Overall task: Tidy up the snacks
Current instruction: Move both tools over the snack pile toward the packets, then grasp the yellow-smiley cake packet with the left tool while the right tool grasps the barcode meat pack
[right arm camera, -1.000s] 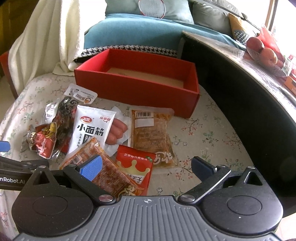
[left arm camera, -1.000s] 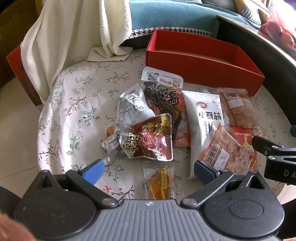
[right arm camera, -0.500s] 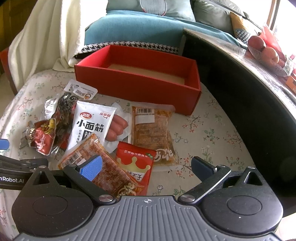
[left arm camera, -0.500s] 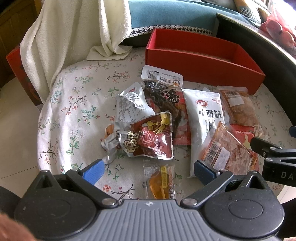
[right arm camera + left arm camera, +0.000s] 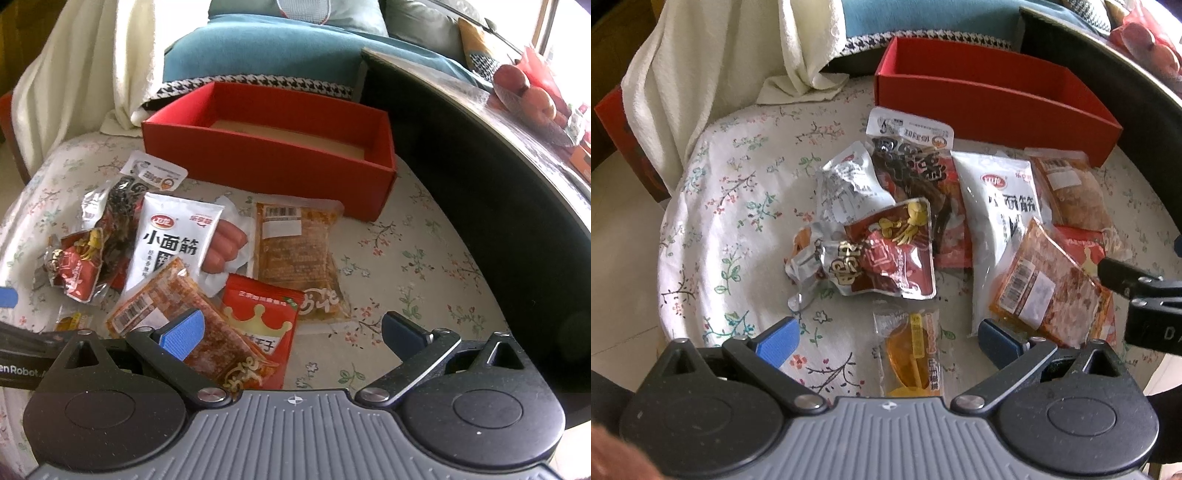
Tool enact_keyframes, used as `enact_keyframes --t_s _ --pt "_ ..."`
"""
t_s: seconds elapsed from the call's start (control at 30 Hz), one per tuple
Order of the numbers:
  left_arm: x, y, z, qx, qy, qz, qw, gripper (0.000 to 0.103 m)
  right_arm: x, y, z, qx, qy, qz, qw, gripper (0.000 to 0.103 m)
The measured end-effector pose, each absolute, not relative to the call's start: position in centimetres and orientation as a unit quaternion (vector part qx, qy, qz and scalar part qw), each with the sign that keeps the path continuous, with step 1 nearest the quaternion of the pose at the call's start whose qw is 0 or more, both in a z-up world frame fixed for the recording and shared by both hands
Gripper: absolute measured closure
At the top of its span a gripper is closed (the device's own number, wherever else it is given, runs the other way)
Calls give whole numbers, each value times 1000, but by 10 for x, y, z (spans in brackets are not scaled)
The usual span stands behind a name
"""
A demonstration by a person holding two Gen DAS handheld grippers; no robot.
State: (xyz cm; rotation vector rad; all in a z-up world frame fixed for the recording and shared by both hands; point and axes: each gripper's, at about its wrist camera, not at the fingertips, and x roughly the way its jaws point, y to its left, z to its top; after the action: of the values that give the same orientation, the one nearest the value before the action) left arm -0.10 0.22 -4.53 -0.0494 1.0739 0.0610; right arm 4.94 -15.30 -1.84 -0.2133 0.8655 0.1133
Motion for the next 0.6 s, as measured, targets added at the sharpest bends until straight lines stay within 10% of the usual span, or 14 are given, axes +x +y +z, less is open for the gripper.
enact_keyframes --t_s 0.6 --pt "-6 5 -72 -9 551 47 833 5 54 -157 -19 -84 432 94 893 0"
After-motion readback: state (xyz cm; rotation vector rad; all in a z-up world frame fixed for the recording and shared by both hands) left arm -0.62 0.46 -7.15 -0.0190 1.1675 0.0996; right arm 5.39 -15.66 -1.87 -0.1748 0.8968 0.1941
